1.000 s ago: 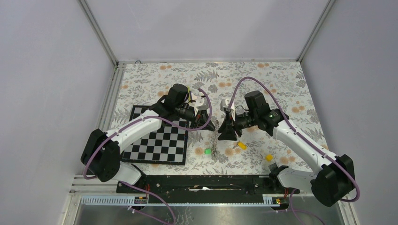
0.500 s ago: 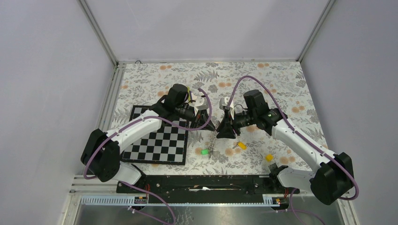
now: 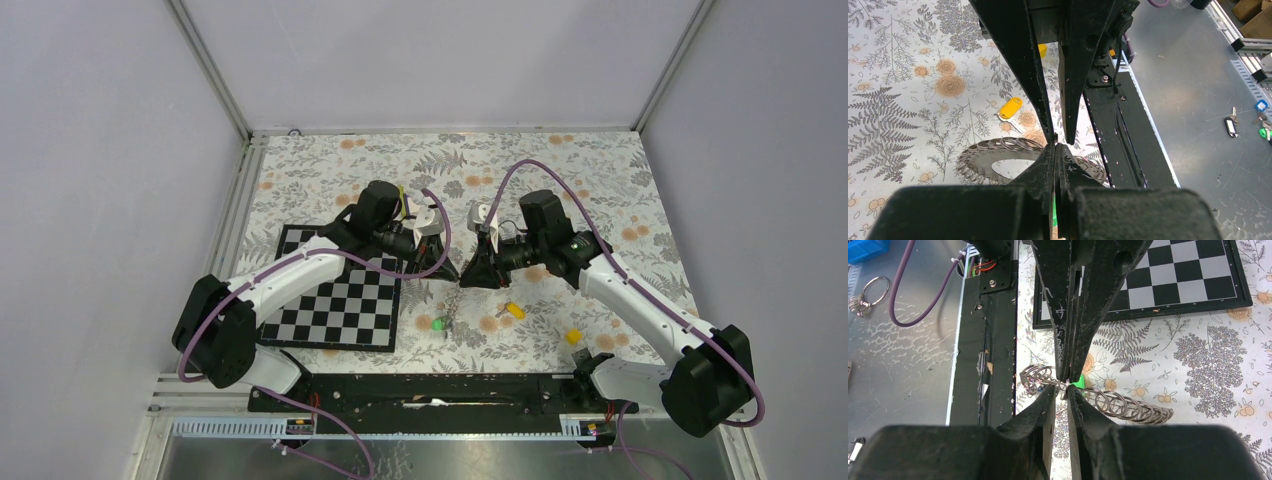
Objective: Put the keys on the keyring
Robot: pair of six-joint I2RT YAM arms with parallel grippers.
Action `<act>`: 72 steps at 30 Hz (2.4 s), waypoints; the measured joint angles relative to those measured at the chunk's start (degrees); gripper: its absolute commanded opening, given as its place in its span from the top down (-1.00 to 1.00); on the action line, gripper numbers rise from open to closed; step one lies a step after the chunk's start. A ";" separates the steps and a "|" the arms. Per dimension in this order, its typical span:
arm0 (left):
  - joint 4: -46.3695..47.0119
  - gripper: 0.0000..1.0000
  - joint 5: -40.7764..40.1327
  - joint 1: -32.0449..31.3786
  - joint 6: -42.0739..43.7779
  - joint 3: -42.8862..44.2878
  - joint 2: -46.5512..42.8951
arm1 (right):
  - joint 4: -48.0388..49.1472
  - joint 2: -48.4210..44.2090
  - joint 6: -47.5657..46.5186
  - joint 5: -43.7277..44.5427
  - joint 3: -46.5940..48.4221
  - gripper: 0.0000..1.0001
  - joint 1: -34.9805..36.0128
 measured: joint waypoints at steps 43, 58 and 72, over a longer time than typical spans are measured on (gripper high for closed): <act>1.22 0.11 -1.95 0.50 0.13 -0.74 -0.02 | -12.74 0.52 -5.62 11.96 8.55 1.00 1.07; 0.11 -0.10 -5.35 -1.20 2.67 2.25 0.94 | -25.38 6.67 -6.21 19.58 16.90 1.00 2.78; 3.80 0.35 -6.80 -2.36 3.34 2.23 2.78 | -26.14 7.50 -3.02 19.43 17.79 1.00 2.80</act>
